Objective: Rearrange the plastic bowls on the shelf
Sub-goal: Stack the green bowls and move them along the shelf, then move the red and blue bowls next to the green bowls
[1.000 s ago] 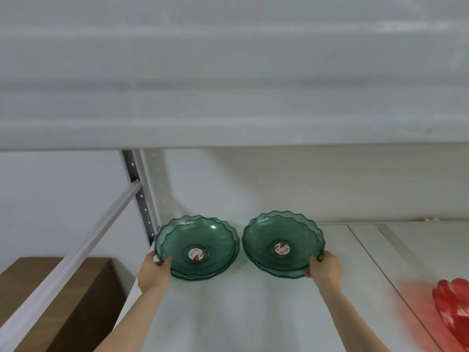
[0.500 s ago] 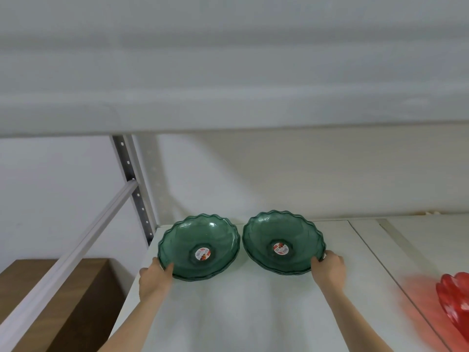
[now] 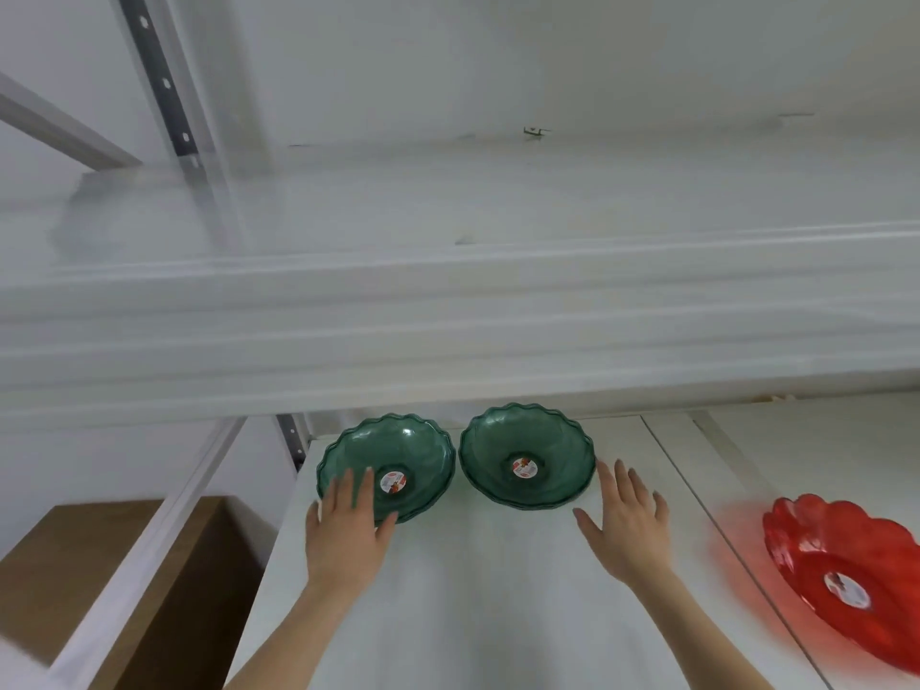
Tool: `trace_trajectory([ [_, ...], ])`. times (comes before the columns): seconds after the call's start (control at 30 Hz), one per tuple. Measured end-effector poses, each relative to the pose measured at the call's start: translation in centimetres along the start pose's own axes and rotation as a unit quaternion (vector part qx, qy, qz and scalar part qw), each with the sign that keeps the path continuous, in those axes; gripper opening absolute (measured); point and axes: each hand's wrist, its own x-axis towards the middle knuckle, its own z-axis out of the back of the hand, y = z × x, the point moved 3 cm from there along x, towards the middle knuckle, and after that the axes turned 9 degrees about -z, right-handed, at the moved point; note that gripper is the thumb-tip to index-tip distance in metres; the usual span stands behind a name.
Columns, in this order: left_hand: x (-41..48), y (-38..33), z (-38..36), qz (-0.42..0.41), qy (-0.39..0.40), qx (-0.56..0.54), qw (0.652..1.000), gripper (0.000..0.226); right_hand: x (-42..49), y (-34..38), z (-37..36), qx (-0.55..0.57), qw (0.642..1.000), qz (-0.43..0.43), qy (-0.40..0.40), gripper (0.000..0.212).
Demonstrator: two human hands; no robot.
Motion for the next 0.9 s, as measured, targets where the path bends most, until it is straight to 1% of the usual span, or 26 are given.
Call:
trace_trajectory([
  [0.1, -1.9, -2.9, 2.0, -0.046, -0.016, 0.018, 0.999, 0.062, -2.5, -1.5, 2.5, -0.014, 1.000, 0.022, -0.014, 0.079],
  [0.2, -3.6, -6.1, 4.3, -0.088, -0.035, 0.032, 0.995, 0.061, -4.5, -3.6, 4.9, -0.027, 0.999, 0.023, -0.023, 0.080],
  [0.43, -6.9, -14.9, 8.0, -0.142, -0.056, 0.039, 0.988, 0.062, -7.3, -10.0, 10.2, -0.038, 0.997, 0.025, -0.061, 0.086],
  [0.6, -9.2, -23.0, 8.3, -0.139, -0.066, 0.017, 0.988, 0.063, -8.3, -17.2, 12.8, -0.027, 0.997, 0.021, -0.069, 0.084],
  [0.77, -11.7, -32.5, 7.4, -0.104, -0.054, -0.027, 0.993, 0.072, -8.6, -26.4, 14.6, -0.013, 0.998, 0.024, -0.057, 0.085],
  [0.9, -13.3, -39.5, 6.6, -0.094, -0.040, -0.042, 0.994, 0.072, -8.6, -33.4, 16.0, -0.033, 0.998, 0.015, -0.045, 0.085],
])
